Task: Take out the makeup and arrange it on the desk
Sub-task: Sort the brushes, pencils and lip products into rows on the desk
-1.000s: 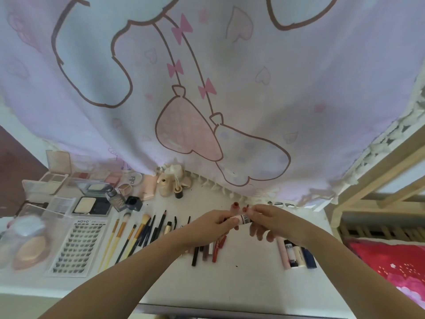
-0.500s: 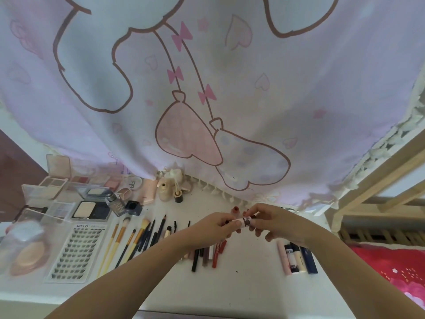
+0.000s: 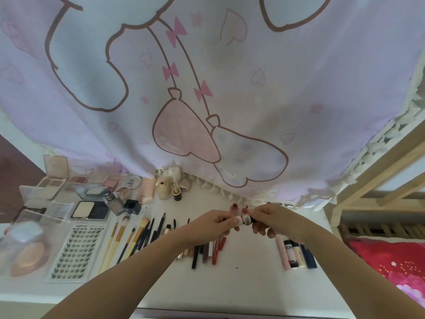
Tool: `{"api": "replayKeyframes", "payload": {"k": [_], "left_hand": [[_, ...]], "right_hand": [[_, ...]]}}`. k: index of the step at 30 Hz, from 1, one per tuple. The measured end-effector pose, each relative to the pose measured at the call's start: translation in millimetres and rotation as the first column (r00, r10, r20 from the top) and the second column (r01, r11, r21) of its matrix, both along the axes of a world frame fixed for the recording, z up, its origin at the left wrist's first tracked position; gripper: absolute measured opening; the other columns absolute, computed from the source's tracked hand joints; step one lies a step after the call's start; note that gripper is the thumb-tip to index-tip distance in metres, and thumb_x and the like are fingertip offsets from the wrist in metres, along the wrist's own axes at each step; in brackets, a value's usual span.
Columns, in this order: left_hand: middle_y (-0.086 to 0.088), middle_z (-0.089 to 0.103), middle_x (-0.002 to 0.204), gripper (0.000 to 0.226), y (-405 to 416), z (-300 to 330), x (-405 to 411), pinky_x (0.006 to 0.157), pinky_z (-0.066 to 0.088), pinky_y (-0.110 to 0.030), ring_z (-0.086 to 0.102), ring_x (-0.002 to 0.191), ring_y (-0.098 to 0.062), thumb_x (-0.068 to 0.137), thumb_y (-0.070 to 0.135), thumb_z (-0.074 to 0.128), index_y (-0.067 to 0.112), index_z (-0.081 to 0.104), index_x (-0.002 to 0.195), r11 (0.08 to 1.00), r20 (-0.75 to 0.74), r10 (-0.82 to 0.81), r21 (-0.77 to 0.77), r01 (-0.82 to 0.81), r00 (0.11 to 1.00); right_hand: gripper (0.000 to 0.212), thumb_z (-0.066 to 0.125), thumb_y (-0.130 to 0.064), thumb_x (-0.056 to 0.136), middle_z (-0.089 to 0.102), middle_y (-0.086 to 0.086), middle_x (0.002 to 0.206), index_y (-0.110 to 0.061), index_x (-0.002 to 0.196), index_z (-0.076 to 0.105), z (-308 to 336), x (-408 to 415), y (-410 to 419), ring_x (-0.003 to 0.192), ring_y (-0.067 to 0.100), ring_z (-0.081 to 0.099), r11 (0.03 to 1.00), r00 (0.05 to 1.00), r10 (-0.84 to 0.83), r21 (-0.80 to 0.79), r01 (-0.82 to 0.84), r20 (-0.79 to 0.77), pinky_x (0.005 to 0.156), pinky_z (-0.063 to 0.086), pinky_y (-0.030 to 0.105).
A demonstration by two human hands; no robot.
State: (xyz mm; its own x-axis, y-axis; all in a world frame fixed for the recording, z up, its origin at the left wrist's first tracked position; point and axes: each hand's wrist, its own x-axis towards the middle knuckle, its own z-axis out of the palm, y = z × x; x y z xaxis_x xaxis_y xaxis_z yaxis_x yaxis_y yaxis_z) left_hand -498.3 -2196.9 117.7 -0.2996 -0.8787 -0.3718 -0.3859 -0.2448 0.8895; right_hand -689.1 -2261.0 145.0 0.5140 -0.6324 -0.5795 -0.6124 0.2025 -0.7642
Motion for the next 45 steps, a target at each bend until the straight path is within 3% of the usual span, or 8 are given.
{"api": "replayKeyframes", "payload": {"k": [9, 15, 18, 23, 30, 35, 40, 45], "left_hand": [[0.004, 0.048, 0.070, 0.029, 8.0, -23.5, 25.0, 0.059, 0.036, -0.019, 0.042, 0.061, -0.006, 0.100, 0.032, 0.041, 0.019, 0.062, 0.086, 0.941, -0.240, 0.102, 0.338, -0.016, 0.965], [-0.010, 0.068, 0.096, 0.022, 15.6, -48.9, 1.1, 0.075, 0.052, -0.028, 0.068, 0.088, -0.021, 0.102, 0.020, 0.039, 0.004, 0.048, 0.113, 0.848, -0.336, 0.359, 0.508, -0.153, 0.871], [-0.001, 0.069, 0.108, 0.024, 16.0, -55.8, -16.7, 0.091, 0.049, -0.027, 0.064, 0.104, -0.015, 0.099, 0.023, 0.046, 0.010, 0.045, 0.119, 0.913, -0.189, 0.274, 0.359, -0.193, 0.943], [0.006, 0.055, 0.098, 0.019, -5.6, -83.0, -39.4, 0.079, 0.042, -0.021, 0.053, 0.089, -0.010, 0.092, 0.027, 0.055, 0.016, 0.059, 0.107, 0.914, 0.299, 0.381, -0.263, -0.308, 0.875], [0.004, 0.059, 0.111, 0.028, -28.1, -107.3, -46.1, 0.089, 0.031, -0.031, 0.050, 0.109, -0.018, 0.095, 0.034, 0.044, 0.018, 0.053, 0.116, 0.922, 0.651, 0.330, -0.377, -0.086, 0.684], [0.002, 0.058, 0.116, 0.029, -33.4, -112.7, -46.8, 0.089, 0.030, -0.032, 0.046, 0.113, -0.021, 0.096, 0.034, 0.044, 0.017, 0.051, 0.119, 0.934, 0.680, 0.316, -0.346, -0.090, 0.662], [0.004, 0.052, 0.111, 0.027, -20.2, -107.3, -44.1, 0.084, 0.030, -0.028, 0.046, 0.107, -0.019, 0.092, 0.033, 0.051, 0.017, 0.048, 0.114, 0.922, 0.656, 0.364, -0.353, -0.157, 0.661], [0.007, 0.050, 0.093, 0.014, 11.6, -90.5, -74.4, 0.085, 0.036, -0.026, 0.048, 0.092, -0.014, 0.095, 0.029, 0.047, 0.019, 0.050, 0.104, 0.921, 0.527, 0.341, -0.352, -0.166, 0.779]], "right_hand": [[0.011, 0.062, -0.011, 0.089, 0.068, 0.007, 0.094, -0.007, 0.098, 0.058, -9.1, -34.1, -11.3, 0.080, 0.014, 0.062, 0.992, 0.992, -0.106, 0.072, 0.100, 0.075, 0.064, 0.048, 0.026], [0.017, 0.054, -0.003, 0.093, 0.066, 0.015, 0.100, -0.002, 0.108, 0.060, -54.3, -41.7, 6.5, 0.086, 0.018, 0.068, 0.926, 0.932, -0.324, 0.254, 0.278, 0.161, 0.064, 0.057, 0.027], [0.014, 0.054, -0.004, 0.093, 0.067, 0.009, 0.097, -0.003, 0.107, 0.054, -86.6, -34.9, 16.7, 0.086, 0.017, 0.066, 0.889, 0.889, -0.437, 0.217, 0.404, 0.135, 0.067, 0.057, 0.029], [0.014, 0.061, -0.020, 0.090, 0.059, 0.003, 0.105, -0.021, 0.102, 0.055, -125.1, -18.9, 15.3, 0.086, 0.013, 0.059, 0.897, 0.932, -0.356, -0.305, 0.321, -0.064, 0.073, 0.046, 0.018], [0.024, 0.048, -0.029, 0.095, 0.048, -0.004, 0.105, -0.017, 0.115, 0.051, -140.7, 8.8, 6.0, 0.090, 0.017, 0.053, 0.875, 0.943, -0.249, -0.469, 0.120, -0.223, 0.073, 0.040, 0.028], [0.023, 0.048, -0.027, 0.095, 0.052, 0.004, 0.111, -0.013, 0.113, 0.053, -143.6, 13.2, 3.7, 0.096, 0.024, 0.055, 0.850, 0.947, -0.232, -0.520, 0.087, -0.221, 0.077, 0.049, 0.039], [0.023, 0.052, -0.020, 0.093, 0.052, 0.000, 0.111, -0.012, 0.114, 0.053, -136.3, -1.5, 4.0, 0.091, 0.018, 0.056, 0.869, 0.943, -0.247, -0.482, 0.113, -0.224, 0.076, 0.043, 0.027], [0.017, 0.050, -0.019, 0.093, 0.065, 0.009, 0.102, -0.010, 0.103, 0.061, -114.2, -58.7, -14.5, 0.085, 0.019, 0.056, 0.897, 0.899, -0.226, -0.441, 0.042, -0.375, 0.076, 0.044, 0.026]]}}
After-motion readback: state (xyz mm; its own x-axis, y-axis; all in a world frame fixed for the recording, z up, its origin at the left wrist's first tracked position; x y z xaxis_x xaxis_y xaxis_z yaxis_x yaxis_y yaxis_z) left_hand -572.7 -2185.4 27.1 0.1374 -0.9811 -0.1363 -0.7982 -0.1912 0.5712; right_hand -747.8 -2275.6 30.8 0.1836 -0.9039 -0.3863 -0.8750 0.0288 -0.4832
